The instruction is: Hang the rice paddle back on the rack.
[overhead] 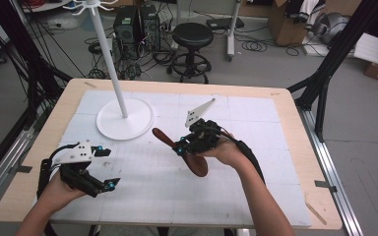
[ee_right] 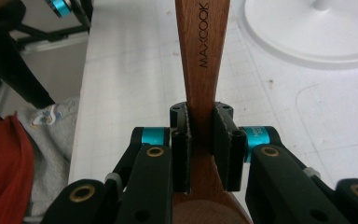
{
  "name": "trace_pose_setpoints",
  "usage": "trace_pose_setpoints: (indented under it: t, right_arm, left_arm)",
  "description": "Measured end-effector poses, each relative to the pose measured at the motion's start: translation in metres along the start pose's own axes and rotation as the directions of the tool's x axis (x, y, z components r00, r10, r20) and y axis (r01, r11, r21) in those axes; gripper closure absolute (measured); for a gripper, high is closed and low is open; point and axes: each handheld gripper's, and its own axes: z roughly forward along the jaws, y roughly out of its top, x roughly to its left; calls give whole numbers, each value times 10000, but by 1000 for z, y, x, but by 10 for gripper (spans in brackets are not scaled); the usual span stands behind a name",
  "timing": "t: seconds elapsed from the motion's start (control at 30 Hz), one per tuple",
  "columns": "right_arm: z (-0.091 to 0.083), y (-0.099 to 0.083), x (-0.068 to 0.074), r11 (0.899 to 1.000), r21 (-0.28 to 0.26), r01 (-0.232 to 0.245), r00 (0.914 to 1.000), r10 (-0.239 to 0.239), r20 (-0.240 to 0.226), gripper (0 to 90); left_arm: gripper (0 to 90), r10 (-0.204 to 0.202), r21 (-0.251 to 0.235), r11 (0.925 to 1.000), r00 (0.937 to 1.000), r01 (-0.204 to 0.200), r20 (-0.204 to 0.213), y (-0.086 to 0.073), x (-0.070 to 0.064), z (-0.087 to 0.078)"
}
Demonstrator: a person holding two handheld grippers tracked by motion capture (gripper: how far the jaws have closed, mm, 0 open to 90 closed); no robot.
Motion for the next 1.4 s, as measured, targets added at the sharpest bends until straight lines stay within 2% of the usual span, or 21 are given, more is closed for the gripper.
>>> trace_pose_setpoints:
  t: [0.1,0.23,0.53,0.63,1.13,1.23,1.4]
  right_arm:
    - [-7,2,-1,9992,-388,-5,10000,7,54,788]
    - [-14,7,-1,9980,-622,63,9999,-52,164,788]
    - [-28,27,-3,9904,-1343,326,9992,-295,252,788]
    - [-31,33,-4,9892,-1431,333,9993,-309,188,787]
    - [-49,78,-11,9750,-2043,869,9955,-770,561,787]
    - [-52,88,-14,9689,-2287,948,9942,-805,711,788]
    - [-57,102,-18,9650,-2420,1010,9933,-842,788,787]
  left_arm:
    - [17,-36,-101,9999,10000,36,-10,0,0,-1]
    - [17,-50,-215,9998,10000,50,-13,0,0,-1]
    - [17,-120,-251,9996,9999,123,119,1,1,0]
    - [17,-139,-276,9995,9998,144,174,1,1,0]
    - [17,-178,-402,9990,9997,186,188,1,2,-3]
    - [17,-217,-433,9988,9996,226,196,1,1,-3]
    - [17,-232,-457,9987,9995,242,217,0,1,-4]
